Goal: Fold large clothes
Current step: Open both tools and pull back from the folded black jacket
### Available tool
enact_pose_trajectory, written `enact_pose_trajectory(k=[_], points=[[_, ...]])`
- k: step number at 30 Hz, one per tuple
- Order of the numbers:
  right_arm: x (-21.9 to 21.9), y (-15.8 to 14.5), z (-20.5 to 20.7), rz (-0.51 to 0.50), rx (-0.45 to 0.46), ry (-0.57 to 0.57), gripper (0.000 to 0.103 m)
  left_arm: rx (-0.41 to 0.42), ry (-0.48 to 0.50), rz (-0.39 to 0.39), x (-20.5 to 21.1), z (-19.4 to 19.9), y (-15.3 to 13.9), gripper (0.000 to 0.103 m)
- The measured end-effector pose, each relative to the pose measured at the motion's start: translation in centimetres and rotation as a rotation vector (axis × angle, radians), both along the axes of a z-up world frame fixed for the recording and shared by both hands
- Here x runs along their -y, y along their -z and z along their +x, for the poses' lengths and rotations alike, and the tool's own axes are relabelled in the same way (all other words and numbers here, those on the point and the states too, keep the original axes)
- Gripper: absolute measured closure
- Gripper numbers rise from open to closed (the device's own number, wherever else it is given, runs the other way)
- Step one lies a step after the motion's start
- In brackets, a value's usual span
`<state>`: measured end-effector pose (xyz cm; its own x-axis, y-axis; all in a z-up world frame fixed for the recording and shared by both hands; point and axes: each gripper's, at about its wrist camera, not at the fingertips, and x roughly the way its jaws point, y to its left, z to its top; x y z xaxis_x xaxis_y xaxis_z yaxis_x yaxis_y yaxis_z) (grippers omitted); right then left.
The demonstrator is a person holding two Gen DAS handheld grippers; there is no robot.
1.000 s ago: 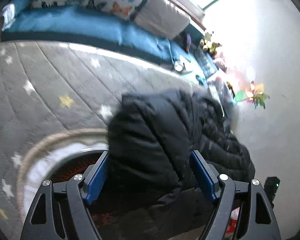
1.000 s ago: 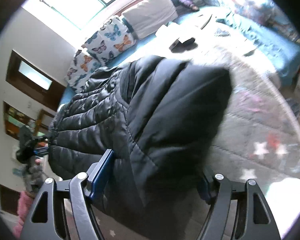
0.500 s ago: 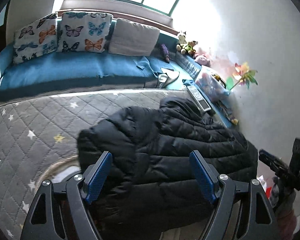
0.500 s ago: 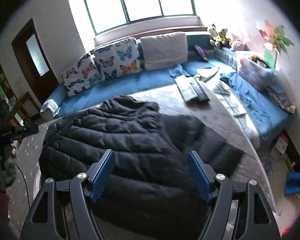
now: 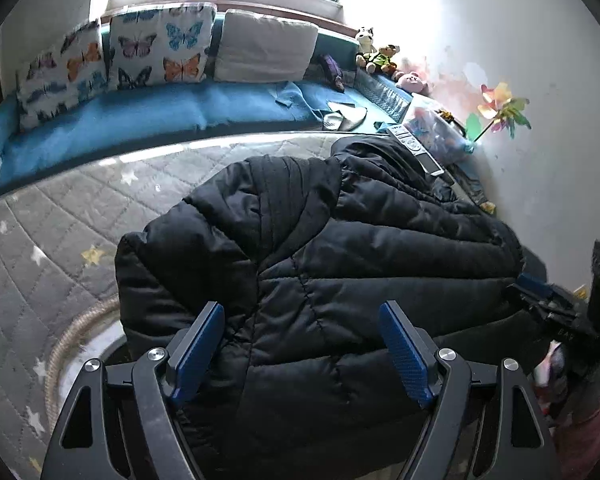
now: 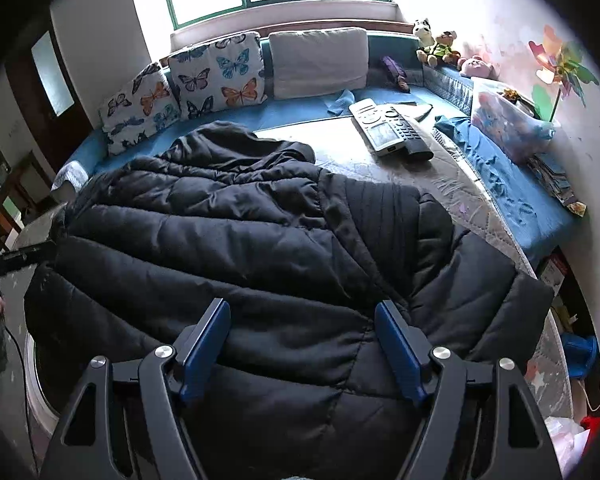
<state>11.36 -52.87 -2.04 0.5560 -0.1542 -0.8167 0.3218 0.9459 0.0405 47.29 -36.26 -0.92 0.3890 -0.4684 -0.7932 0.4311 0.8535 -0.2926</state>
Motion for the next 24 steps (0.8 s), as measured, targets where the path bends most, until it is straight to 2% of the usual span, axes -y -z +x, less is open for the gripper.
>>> enact_pose_trajectory(k=[4, 9, 13, 15, 20, 24], points=[[-1.2, -0.4, -0.5, -0.071, 0.005, -0.005, 0.021, 0.062, 0.018, 0.057, 0.7, -1.6, -0.6, 0.018], [-1.4, -1.0, -1.4, -0.062, 0.039, 0.018, 0.021, 0.085, 0.022, 0.046, 0.6, -2.7, -1.3, 0.018], [-2.0, -1.6, -2.1, -0.092, 0.065, 0.015, 0.021, 0.128, 0.039, 0.088, 1.2, -3.6, -1.7, 0.018], [-2.1, -1.7, -2.3, -0.089, 0.079, 0.009, 0.021, 0.125, 0.045, 0.087, 1.3, -3.8, -1.5, 0.018], [-1.3, 0.1, -2.0, -0.069, 0.033, 0.026, 0.021, 0.11, 0.053, 0.097, 1.5, -4.0, -0.7, 0.018], [-1.3, 0.4, -2.2, -0.071, 0.038, 0.031, 0.021, 0.121, 0.056, 0.113, 1.4, -4.1, -0.4, 0.018]])
